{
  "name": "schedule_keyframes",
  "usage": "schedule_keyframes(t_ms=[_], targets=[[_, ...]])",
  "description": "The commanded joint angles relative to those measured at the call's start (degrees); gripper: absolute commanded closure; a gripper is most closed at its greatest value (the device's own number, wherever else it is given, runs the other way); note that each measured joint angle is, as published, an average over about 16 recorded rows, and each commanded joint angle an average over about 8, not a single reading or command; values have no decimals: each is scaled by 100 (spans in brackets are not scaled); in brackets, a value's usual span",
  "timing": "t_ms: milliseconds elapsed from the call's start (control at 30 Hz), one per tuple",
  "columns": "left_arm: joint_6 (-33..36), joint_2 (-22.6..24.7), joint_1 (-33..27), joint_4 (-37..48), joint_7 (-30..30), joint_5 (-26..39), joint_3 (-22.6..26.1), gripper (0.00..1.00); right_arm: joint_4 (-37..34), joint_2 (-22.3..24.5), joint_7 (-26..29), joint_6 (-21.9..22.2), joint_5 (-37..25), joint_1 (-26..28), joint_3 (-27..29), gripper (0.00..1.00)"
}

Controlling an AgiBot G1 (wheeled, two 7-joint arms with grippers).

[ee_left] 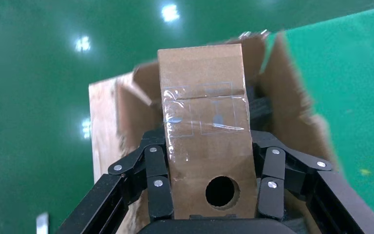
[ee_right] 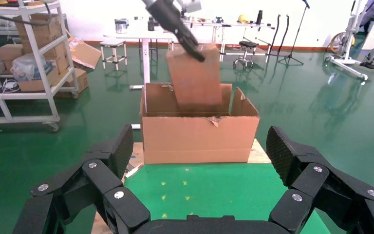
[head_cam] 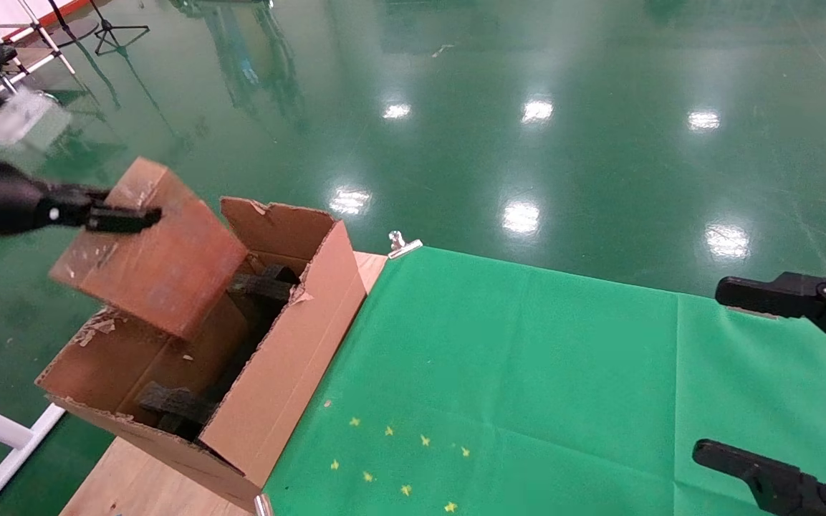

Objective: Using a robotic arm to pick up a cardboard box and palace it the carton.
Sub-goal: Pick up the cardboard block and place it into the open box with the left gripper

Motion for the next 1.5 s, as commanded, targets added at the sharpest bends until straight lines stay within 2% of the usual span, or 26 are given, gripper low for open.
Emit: schedule_keyframes(t_ms=[33,200,600,933,1167,1200,1233,1433,1467,1500], targets=[[-227,-22,185,382,248,-65,-17,100,0,0,0,0,0,0,0,0],[-738,293,240,1336,840,114,59,100,0,0,0,0,0,0,0,0],[-1334,1035,-266,3104,1673,828,384,100,0,0,-1,0,1,0,-1,0],[-1534,1448,-385,4150,2071,1021,518,100,0,1,-1,1,1,0,-2,0],[-1704,1682,-382,4673,2098,1130,592,100,0,1,-1,1,1,0,-2,0],[-1730,1705,-382,4726,2085,1144,601,97,0,1,-1,1,1,0,-2,0],[-1752,1724,-381,4768,2071,1156,609,86,0,1,-1,1,1,0,-2,0],[-1894,1817,-378,4985,2042,1170,624,11,-1,2,-1,2,3,-1,-2,0],[-1908,1825,-377,5002,2043,1170,625,1,-2,2,-2,2,3,-1,-2,0],[-1922,1832,-375,5020,2044,1171,626,0,-2,2,-2,2,3,-1,-2,0]])
